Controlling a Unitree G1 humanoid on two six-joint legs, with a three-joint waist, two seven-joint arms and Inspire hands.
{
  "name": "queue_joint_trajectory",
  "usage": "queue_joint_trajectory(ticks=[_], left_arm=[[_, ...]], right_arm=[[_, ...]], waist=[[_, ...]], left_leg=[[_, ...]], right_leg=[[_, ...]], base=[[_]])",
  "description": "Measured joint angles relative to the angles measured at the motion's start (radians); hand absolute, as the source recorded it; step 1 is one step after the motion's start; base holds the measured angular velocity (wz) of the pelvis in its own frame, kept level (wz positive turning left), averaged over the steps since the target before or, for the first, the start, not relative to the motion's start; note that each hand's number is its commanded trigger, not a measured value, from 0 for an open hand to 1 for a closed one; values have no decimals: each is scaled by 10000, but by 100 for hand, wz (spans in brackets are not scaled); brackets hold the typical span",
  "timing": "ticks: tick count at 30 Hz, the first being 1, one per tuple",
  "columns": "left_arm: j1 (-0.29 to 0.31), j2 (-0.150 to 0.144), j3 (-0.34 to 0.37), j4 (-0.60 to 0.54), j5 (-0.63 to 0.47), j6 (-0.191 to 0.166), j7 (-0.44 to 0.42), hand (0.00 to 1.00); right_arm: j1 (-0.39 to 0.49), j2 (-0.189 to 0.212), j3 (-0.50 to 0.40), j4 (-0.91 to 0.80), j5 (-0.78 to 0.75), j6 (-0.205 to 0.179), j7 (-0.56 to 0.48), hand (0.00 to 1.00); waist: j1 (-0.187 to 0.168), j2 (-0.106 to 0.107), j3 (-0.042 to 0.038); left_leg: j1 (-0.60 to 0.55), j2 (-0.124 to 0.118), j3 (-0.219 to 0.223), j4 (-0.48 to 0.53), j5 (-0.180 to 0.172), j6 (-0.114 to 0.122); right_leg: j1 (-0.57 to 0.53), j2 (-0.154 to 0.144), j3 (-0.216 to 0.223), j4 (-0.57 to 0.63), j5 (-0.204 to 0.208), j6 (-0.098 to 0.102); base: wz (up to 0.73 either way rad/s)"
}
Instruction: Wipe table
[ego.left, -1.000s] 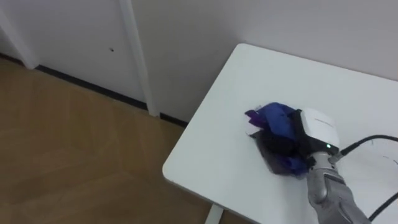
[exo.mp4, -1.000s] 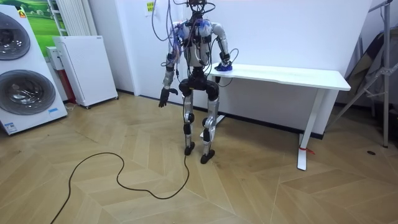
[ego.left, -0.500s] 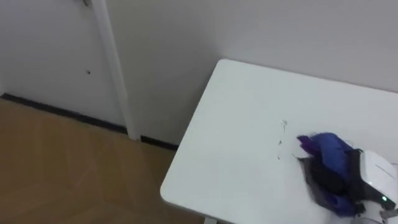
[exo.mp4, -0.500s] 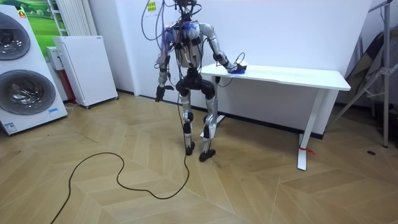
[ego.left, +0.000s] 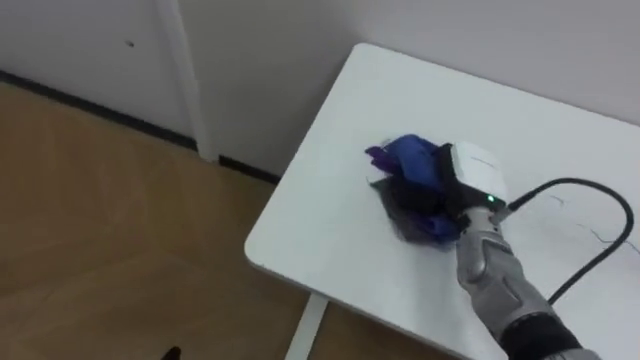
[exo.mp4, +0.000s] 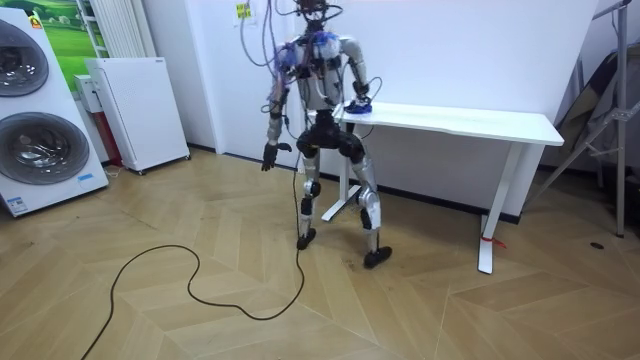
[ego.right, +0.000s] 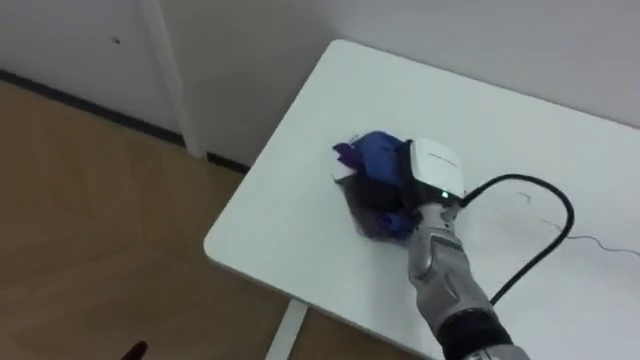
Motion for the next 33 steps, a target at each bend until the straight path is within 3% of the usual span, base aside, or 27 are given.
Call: queue_joint_trajectory(ticks=[1, 2, 3, 4, 5, 6, 7, 8, 10, 12, 14, 16, 18, 20, 22, 27, 29, 33], left_arm=[[284, 42, 106, -61, 12, 15, 10, 0], [567, -62, 353, -200, 65, 37, 18, 0], [725, -92, 414, -351, 113, 28, 20, 0], [956, -103, 534, -414, 143, -60, 18, 0], [1123, -175, 718, -414, 263, -71, 20, 0], [1230, -213, 767, -420, 311, -68, 23, 0], [1409, -281, 749, -421, 307, -77, 22, 0], [1514, -383, 750, -422, 308, -84, 21, 0], [1545, -401, 762, -481, 276, -121, 21, 0], [1534, -434, 753, -643, 272, -131, 24, 0], [1393, -620, 738, -695, 182, -160, 25, 0], [1384, -650, 724, -785, 180, -211, 29, 0], [1404, -664, 736, -839, 177, -144, 29, 0], [1543, -724, 691, -1019, -86, -55, 29, 0], [1505, -771, 610, -1195, -218, 125, 28, 0], [1606, -763, 546, -1721, -221, 279, 52, 0], [1753, -640, 573, -1727, -192, 280, 93, 0], [2073, -527, 954, -1728, -101, 269, 106, 0]], right_arm=[[358, -99, -131, 6, -16, -325, -137, 100], [795, -276, -334, -15, -146, -634, -376, 100], [1008, -359, -501, -23, -197, -801, -545, 100], [1348, -563, -729, -36, -204, -1036, -886, 100], [1717, -725, -1262, -36, -364, -1138, -1120, 100], [1950, -816, -1514, -44, -360, -1137, -1212, 100], [2419, -1125, -1885, -86, -313, -1129, -1346, 100], [2745, -1499, -2105, -90, -282, -1129, -1418, 100], [3010, -1731, -2484, -144, -259, -1048, -1403, 100], [3067, -1750, -2628, -267, -224, -1006, -1372, 100], [2948, -1735, -2396, -675, -302, -688, -1102, 100], [2700, -1666, -2028, -1046, -346, -311, -877, 100], [2446, -1471, -1820, -1353, -455, -48, -596, 100], [1988, -1291, -1406, -1489, -502, 184, -415, 100], [1928, -1293, -1133, -1687, -442, 272, -412, 100], [2059, -1328, -1156, -1498, -256, 250, -712, 100], [2393, -1319, -1246, -883, 72, -125, -1200, 100], [3181, -1370, -1755, -525, 68, -571, -1851, 100]], waist=[[-156, -97, -5], [-378, -20, -95], [-483, -3, -133], [-716, -89, -188], [-1092, -138, -208], [-1231, -126, -214], [-1485, -155, -294], [-1696, -130, -292], [-1985, 49, -324], [-2062, 196, -290], [-1654, 558, -242], [-1364, 731, -192], [-1245, 819, -191], [-1116, 770, -194], [-1131, 746, -121], [-1268, 404, -70], [-1507, 179, -108], [-1659, -43, -236]], left_leg=[[162, 213, 59, -103, 44, -348], [311, 676, 268, -334, 232, -764], [404, 862, 362, -557, 401, -984], [593, 1210, 635, -1072, 881, -1315], [712, 1435, 875, -1470, 1403, -1346], [772, 1439, 1073, -1605, 1673, -1237], [899, 1421, 1551, -1779, 2087, -1093], [1029, 1336, 1811, -1773, 2154, -1012], [1146, 1150, 1983, -1704, 2065, -877], [1397, 711, 1959, -1720, 1811, -674], [1819, 284, 1998, -1779, 1443, -443], [2017, 98, 2013, -2044, 1301, -389], [2029, 85, 1996, -2253, 1284, -394], [2028, 81, 2150, -2531, 1288, -415], [2028, 37, 2137, -2685, 1285, -470], [2065, -71, 2091, -2960, 1285, -496], [2205, -166, 1882, -3104, 1285, -476], [2409, -297, 1855, -3148, 1218, -342]], right_leg=[[-9, 102, -278, -7, 93, -10], [66, 397, -424, 362, -190, 507], [66, 565, -611, 552, -412, 454], [39, 814, -867, 802, -866, 350], [84, 1029, -1039, 953, -1171, 151], [111, 1057, -1091, 991, -1281, 91], [214, 1083, -1219, 1012, -1422, -46], [417, 1245, -1316, 870, -1498, -143], [678, 1475, -1389, 678, -1577, -307], [778, 1580, -1222, 660, -1640, -445], [701, 1858, -416, 629, -1657, -576], [435, 2053, 201, 691, -1617, -680], [135, 2208, 562, 697, -1532, -755], [-269, 2388, 1040, 708, -1339, -795], [-311, 2389, 1083, 690, -1277, -761], [-230, 2397, 1220, 395, -1165, -638], [80, 2388, 1147, 24, -1100, -531], [709, 2310, 963, -479, -977, -315]], base=[[59], [60], [52], [41], [39], [35], [22], [17], [9], [-24], [-76], [-90], [-74], [-60], [-13], [8], [38], [28]])
